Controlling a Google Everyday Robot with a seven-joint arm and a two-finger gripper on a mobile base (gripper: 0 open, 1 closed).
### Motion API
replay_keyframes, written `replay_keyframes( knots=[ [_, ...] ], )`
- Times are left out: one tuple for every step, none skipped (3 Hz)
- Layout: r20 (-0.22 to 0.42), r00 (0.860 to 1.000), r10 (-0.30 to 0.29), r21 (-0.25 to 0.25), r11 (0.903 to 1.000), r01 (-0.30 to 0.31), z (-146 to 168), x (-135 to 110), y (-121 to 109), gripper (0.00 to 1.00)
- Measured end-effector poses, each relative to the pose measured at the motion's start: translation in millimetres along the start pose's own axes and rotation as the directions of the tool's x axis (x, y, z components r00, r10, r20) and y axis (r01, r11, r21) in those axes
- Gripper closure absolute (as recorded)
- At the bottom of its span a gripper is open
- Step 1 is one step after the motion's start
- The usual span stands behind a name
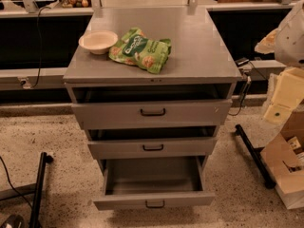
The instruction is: Close bottom drawer
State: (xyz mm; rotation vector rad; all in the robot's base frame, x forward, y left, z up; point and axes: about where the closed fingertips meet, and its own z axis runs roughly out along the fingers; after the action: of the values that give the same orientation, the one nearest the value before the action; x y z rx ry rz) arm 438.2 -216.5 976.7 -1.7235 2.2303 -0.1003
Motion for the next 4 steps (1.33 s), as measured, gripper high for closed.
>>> replay_keyframes(
  knots=[
    [0.0,1.0,0.0,0.0,1.0,0.0,0,0,0,0.0],
    [0.036,0.999,-0.002,-0.031,0.9995,0.004,22,-3,-7,0.0],
    [0.132,0.99,0.054,-0.147,0.9885,-0.034,102,-18,3,0.0],
    [0.207,0.974,0.092,-0.246,0.9685,-0.039,187,-32,40,0.0]
  ],
)
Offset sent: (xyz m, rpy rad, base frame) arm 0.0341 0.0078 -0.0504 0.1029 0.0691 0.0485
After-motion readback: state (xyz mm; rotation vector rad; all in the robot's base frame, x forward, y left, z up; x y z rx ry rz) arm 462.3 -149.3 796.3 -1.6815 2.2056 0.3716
